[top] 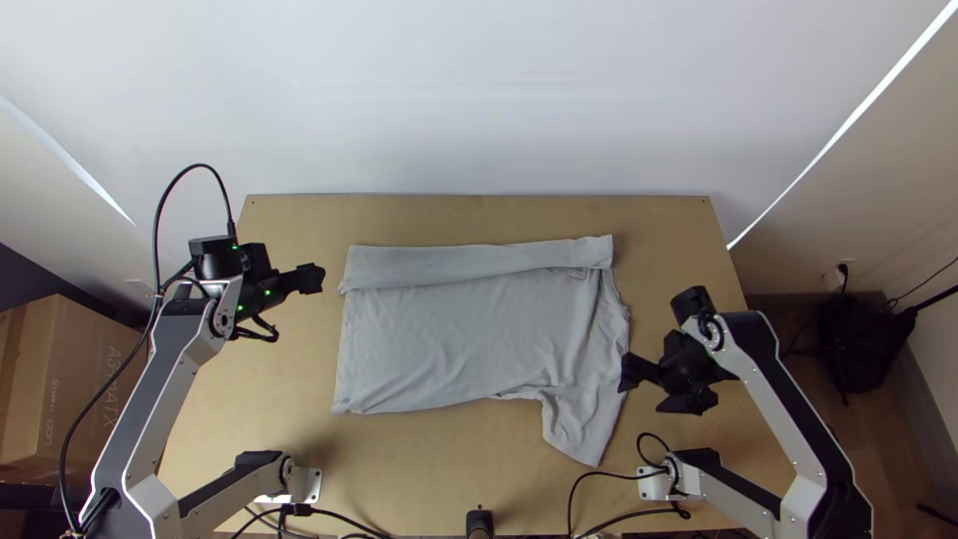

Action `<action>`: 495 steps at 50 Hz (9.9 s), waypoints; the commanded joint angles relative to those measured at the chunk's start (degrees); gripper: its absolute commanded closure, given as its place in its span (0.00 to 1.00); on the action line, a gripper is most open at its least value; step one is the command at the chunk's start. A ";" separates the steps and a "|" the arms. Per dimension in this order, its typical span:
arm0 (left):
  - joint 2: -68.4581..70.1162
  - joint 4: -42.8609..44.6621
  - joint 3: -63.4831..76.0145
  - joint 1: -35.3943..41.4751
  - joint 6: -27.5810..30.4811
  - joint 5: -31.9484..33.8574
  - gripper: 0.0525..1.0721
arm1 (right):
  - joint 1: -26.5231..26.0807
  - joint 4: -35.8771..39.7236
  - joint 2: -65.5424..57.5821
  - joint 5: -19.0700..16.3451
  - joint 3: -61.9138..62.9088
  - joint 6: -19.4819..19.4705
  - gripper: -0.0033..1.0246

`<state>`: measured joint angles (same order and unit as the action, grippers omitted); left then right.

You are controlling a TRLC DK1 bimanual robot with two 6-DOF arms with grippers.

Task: Fold the t-shirt

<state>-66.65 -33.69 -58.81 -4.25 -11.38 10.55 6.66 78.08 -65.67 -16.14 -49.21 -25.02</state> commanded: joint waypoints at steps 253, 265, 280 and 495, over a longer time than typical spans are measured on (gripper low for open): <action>-52.53 -28.80 -50.97 2.84 33.61 1.67 0.98 | 0.64 -24.56 -53.86 -0.56 -58.37 11.30 0.97; -60.53 -29.41 -59.85 3.11 32.82 1.67 0.98 | 0.02 -24.56 -62.91 -0.56 -67.42 10.60 0.97; -64.04 -29.94 -59.23 1.97 32.29 2.55 0.98 | -1.47 -24.56 -69.24 0.15 -71.90 10.34 0.97; -65.10 -25.11 -72.59 30.62 8.48 14.50 0.98 | -17.99 -28.78 -25.47 -41.51 -41.40 -8.82 0.04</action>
<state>-130.96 -62.98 -129.36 24.08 -0.19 24.73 -12.40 50.13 -94.98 -58.46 -93.56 -34.35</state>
